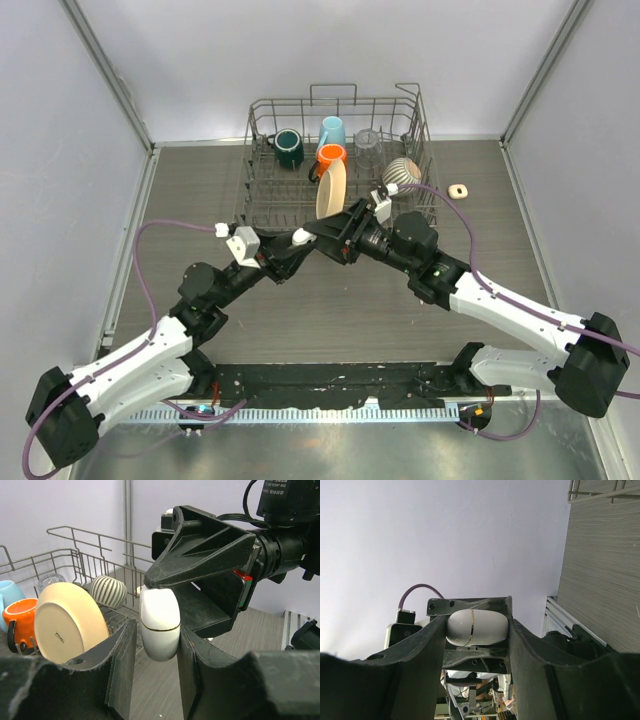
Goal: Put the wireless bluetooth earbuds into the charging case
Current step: Pick up the charging case at the center of the board.
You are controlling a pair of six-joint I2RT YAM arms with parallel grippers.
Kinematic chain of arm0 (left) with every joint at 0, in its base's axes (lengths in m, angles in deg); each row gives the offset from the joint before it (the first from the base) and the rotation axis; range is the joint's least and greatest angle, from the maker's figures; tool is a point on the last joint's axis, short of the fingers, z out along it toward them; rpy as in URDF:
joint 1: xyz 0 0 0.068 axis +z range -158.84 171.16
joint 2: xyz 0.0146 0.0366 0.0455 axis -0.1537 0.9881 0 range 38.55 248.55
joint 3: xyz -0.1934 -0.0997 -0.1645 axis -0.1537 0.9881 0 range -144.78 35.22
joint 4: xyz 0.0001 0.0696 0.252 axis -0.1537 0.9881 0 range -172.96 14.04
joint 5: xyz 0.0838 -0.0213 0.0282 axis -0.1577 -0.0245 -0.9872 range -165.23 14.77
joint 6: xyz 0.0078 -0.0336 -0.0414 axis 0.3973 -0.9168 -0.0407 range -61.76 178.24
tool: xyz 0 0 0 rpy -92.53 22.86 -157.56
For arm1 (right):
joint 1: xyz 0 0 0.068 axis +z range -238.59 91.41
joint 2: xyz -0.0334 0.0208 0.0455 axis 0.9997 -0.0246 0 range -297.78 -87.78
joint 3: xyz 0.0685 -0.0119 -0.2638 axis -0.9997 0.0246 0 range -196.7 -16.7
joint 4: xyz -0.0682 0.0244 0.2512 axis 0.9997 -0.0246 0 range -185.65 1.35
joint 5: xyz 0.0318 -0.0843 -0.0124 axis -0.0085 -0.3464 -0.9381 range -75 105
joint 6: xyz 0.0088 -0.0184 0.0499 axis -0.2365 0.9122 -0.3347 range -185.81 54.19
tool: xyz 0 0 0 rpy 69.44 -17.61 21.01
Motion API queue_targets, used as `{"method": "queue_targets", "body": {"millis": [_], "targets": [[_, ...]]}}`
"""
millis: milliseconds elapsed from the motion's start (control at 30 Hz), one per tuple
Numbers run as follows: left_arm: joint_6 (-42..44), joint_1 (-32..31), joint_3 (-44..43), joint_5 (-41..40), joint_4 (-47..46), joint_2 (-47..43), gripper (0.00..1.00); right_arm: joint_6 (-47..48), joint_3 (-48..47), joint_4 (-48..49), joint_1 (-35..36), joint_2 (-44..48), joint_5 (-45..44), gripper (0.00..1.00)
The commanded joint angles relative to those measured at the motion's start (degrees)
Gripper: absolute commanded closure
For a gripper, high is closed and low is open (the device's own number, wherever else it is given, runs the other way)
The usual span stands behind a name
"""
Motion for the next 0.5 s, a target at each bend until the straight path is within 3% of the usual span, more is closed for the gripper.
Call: {"method": "queue_targets", "body": {"millis": [0, 333, 433, 467], "targets": [[-1.47, -0.08, 0.01, -0.71, -4.44, 0.87, 0.6, -1.14, -0.04, 4.84, 0.37, 0.7, 0.86, 0.99], [-2.53, -0.17, 0.1, -0.97, -7.52, 1.75, 0.58, -1.14, 0.84, 4.32, 0.29, 1.49, -0.46, 0.99], [-2.53, -0.17, 0.01, -0.62, -7.43, 1.75, 0.6, -1.23, 0.93, 4.49, 0.37, 1.76, -0.46, 0.99], [-2.44, -0.17, 0.01, -0.71, -7.35, 1.75, 0.67, -1.31, 0.93, 4.58, 0.37, 1.76, -0.46, 0.99]]}}
